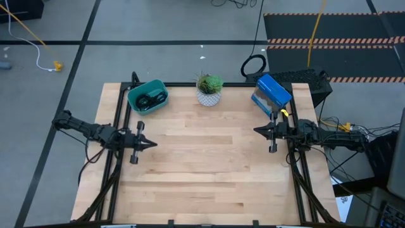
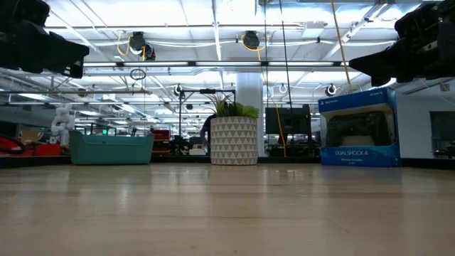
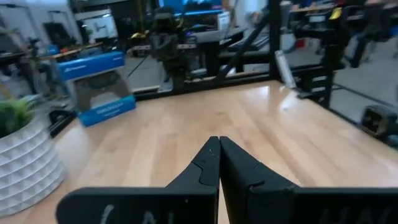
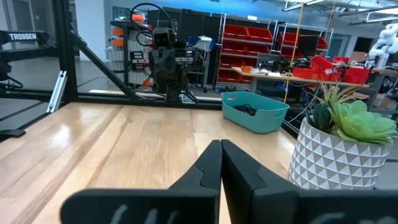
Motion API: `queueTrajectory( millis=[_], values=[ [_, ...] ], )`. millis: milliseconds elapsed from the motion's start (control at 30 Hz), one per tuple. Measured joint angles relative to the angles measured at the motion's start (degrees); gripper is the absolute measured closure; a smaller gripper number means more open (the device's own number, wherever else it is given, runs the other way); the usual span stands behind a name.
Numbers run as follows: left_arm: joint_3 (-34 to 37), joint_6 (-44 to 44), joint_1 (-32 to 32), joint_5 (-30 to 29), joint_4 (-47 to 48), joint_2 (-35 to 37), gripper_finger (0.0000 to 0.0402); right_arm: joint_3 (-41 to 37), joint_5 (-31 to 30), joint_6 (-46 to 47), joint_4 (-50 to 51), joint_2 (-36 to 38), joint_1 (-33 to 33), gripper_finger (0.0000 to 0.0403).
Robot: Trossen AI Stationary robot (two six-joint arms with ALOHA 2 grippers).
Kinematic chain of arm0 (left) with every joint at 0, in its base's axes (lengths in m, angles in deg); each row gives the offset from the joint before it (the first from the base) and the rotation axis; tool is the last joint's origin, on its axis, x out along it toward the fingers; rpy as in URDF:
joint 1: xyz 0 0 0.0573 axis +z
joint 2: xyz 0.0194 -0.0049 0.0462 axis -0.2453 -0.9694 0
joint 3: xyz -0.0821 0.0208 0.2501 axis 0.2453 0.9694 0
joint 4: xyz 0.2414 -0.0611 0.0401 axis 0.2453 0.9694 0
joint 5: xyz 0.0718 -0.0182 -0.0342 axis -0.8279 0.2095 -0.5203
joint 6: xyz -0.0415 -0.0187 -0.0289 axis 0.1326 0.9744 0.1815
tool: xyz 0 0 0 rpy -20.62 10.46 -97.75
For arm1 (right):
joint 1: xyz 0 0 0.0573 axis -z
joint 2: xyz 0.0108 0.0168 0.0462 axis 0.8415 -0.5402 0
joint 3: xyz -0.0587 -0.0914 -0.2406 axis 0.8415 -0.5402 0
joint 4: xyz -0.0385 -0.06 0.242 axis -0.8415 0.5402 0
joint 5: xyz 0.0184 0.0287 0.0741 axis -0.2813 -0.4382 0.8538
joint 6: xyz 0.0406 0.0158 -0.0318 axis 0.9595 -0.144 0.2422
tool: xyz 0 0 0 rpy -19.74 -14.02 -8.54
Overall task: Pick and place USB-C Cables
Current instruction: Return to Home Position
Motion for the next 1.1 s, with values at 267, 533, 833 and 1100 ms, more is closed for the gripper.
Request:
queueTrajectory(
  millis=[267, 533, 833, 1100],
  values=[
    [1.90, -0.67, 0.00, 3.67, -4.44, 0.00, 0.0399, 0.00, 0.00, 0.00, -0.03, 0.00, 0.02, 0.0403],
    [1.90, -3.35, 1.35, 3.61, -6.60, 0.07, 0.0399, 0.00, 0.00, 0.01, -0.04, 0.00, 0.02, 0.0403],
    [1.90, -3.56, 6.72, 5.55, -5.73, 0.07, 0.0399, 0.00, 0.00, 0.01, -0.04, 0.00, 0.02, 0.0403],
    [1.90, -2.80, 11.89, 7.43, -4.04, 0.07, 0.0399, 0.00, 0.00, 0.01, -0.04, 0.00, 0.02, 0.0403]
  ],
)
